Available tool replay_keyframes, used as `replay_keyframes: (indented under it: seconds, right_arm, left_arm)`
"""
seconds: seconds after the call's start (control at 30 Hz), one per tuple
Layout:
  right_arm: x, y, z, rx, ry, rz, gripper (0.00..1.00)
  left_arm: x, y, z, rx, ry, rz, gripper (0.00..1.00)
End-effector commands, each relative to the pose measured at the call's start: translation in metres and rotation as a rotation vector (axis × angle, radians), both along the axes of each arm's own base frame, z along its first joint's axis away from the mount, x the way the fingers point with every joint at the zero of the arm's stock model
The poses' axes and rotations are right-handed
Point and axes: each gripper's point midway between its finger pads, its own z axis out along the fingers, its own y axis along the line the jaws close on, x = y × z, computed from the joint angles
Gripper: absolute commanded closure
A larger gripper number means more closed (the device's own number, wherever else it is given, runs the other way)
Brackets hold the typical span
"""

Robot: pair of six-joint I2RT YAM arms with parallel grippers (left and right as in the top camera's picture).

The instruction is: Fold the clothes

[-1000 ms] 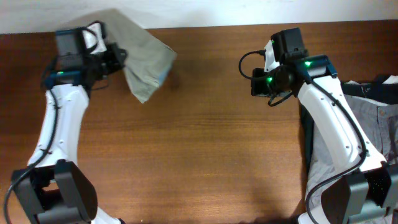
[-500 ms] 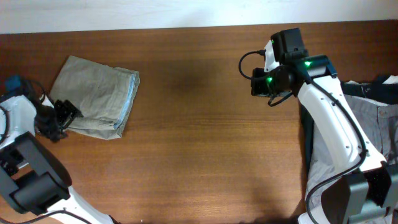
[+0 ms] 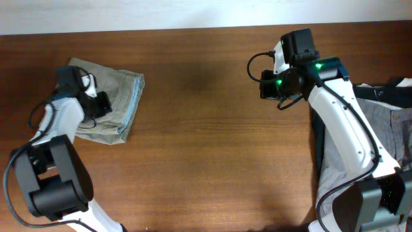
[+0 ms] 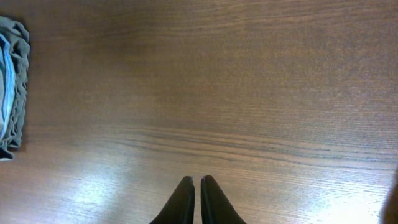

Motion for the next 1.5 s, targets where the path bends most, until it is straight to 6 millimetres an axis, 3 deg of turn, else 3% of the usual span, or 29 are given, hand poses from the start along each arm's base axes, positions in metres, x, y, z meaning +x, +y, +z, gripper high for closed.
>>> replay_keyframes:
  seconds: [0.0, 0.1, 0.2, 0.27, 0.4, 0.47, 0.5, 0.53, 0.6, 0.67, 0.7, 0.73, 0.77, 0.8, 0.83, 0.87, 0.9, 0.97, 1.03, 1.33, 1.47]
  right_arm:
    - [0.002, -0.003, 0.009, -0.009, -0.03, -0.003, 0.9]
    - [0.002, -0.003, 0.009, -0.008, -0.029, -0.005, 0.9]
    - [0.002, -0.002, 0.009, 0.015, -0.014, -0.048, 0.9]
    - [0.001, -0.002, 0.008, 0.014, -0.011, -0.047, 0.9]
    - [-0.008, -0.004, 0.004, 0.005, 0.027, -0.047, 0.91]
    - [-0.011, -0.004, 0.003, 0.001, 0.04, -0.042, 0.91]
    - [-0.012, -0.005, 0.006, -0.001, 0.032, -0.035, 0.91]
    - [-0.011, -0.004, 0.016, -0.004, 0.002, -0.017, 0.88]
    - [-0.009, -0.004, 0.062, -0.002, -0.134, 0.027, 0.85]
    - [-0.013, -0.005, 0.101, 0.004, -0.243, 0.044, 0.83]
    - [-0.027, -0.008, 0.144, 0.021, -0.353, 0.041, 0.73]
    - [-0.034, -0.009, 0.157, 0.026, -0.388, 0.041, 0.65]
    - [-0.044, -0.011, 0.174, 0.031, -0.438, 0.038, 0.53]
    - [-0.058, -0.014, 0.191, 0.038, -0.489, 0.037, 0.32]
    - [-0.067, -0.015, 0.201, 0.043, -0.517, 0.037, 0.24]
    - [-0.08, -0.017, 0.211, 0.048, -0.544, 0.036, 0.16]
    - [-0.089, -0.019, 0.215, 0.05, -0.55, 0.036, 0.04]
    - [-0.103, -0.021, 0.215, 0.048, -0.538, 0.036, 0.01]
    - [-0.111, -0.023, 0.209, 0.042, -0.506, 0.036, 0.01]
    - [-0.124, -0.019, 0.186, 0.054, -0.382, 0.061, 0.01]
    - [-0.119, -0.032, 0.198, -0.003, -0.455, 0.014, 0.01]
  left_arm:
    - [-0.014, 0.019, -0.029, 0.131, 0.057, 0.013, 1.0]
    - [0.007, 0.022, -0.055, 0.121, 0.003, 0.012, 0.99]
    - [0.035, 0.005, -0.083, 0.011, -0.085, -0.041, 0.96]
    - [0.048, 0.004, -0.083, -0.023, -0.124, -0.007, 0.96]
    - [0.086, -0.009, -0.043, -0.137, -0.231, -0.039, 0.96]
    - [0.084, -0.01, -0.022, -0.153, -0.166, -0.035, 0.91]
    - [0.081, -0.01, -0.002, -0.148, -0.137, -0.059, 0.81]
    - [0.078, -0.01, 0.022, -0.135, -0.124, -0.089, 0.79]
    - [0.057, -0.023, 0.115, -0.058, -0.134, -0.288, 0.79]
    - [0.038, -0.041, 0.18, -0.01, -0.194, -0.369, 0.72]
    - [0.003, -0.066, 0.242, 0.036, -0.274, -0.441, 0.66]
    - [-0.011, -0.075, 0.257, 0.054, -0.289, -0.478, 0.63]
    - [-0.036, -0.09, 0.277, 0.068, -0.305, -0.517, 0.54]
    - [-0.06, -0.105, 0.296, 0.071, -0.329, -0.546, 0.35]
    - [-0.078, -0.116, 0.308, 0.077, -0.348, -0.57, 0.01]
    - [-0.101, -0.125, 0.32, 0.101, -0.353, -0.589, 0.01]
    - [-0.118, -0.128, 0.324, 0.124, -0.343, -0.595, 0.01]
    - [-0.142, -0.132, 0.325, 0.129, -0.314, -0.607, 0.01]
    - [-0.154, -0.134, 0.323, 0.109, -0.294, -0.616, 0.01]
    - [-0.154, -0.135, 0.324, 0.107, -0.297, -0.617, 0.01]
    - [-0.154, -0.135, 0.324, 0.107, -0.297, -0.617, 0.01]
